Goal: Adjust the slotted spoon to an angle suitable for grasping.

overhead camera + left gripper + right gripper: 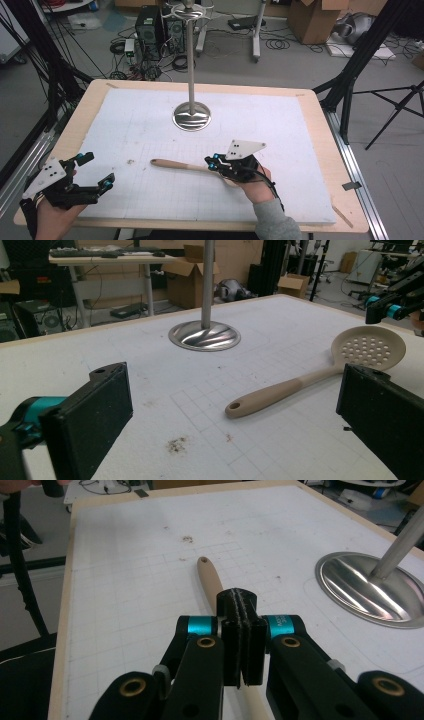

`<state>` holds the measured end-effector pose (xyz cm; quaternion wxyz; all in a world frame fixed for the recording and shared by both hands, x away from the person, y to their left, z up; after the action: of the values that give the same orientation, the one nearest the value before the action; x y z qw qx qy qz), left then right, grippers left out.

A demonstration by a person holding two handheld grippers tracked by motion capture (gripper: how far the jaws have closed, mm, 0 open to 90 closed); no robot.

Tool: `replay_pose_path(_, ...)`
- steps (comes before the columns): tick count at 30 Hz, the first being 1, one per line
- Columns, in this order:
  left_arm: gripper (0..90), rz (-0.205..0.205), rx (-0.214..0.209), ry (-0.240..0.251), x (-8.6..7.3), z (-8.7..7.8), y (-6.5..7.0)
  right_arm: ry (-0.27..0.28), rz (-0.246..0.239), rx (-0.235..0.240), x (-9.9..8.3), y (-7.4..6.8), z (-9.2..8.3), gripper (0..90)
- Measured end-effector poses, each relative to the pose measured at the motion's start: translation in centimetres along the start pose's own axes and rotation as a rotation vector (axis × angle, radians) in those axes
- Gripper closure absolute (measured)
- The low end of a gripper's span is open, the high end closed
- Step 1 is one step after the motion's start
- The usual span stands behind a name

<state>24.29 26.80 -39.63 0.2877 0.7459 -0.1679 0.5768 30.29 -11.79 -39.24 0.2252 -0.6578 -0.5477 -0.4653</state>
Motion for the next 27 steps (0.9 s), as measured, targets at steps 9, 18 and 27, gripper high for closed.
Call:
replay_pose_path(9,1.8,-0.005,0.007,0.005,0.0,-0.3,-0.1,-0.040,-0.010,0.039,0.4,-0.3,2.4,89.7)
replay_pose_path(18,1.8,-0.010,0.018,0.008,-0.1,-0.8,-0.3,-0.072,-0.018,0.080,0.4,-0.5,4.9,89.7)
replay_pose_path(27,1.8,-0.012,0.024,0.005,-0.3,-1.1,-0.3,-0.124,0.002,0.110,0.3,-1.0,7.3,89.7)
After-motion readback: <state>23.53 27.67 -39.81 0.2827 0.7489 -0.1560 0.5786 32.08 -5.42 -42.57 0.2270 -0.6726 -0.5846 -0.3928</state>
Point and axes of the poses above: each handheld gripper's, and its own axes: z roughly forward along the jaws, x roughly out of its top, y roughly to its right, the point moved 4 cm from there along z, roughly forward along the jaws, and after that the axes turned 11 degrees about -z, right-handed, at the moved point
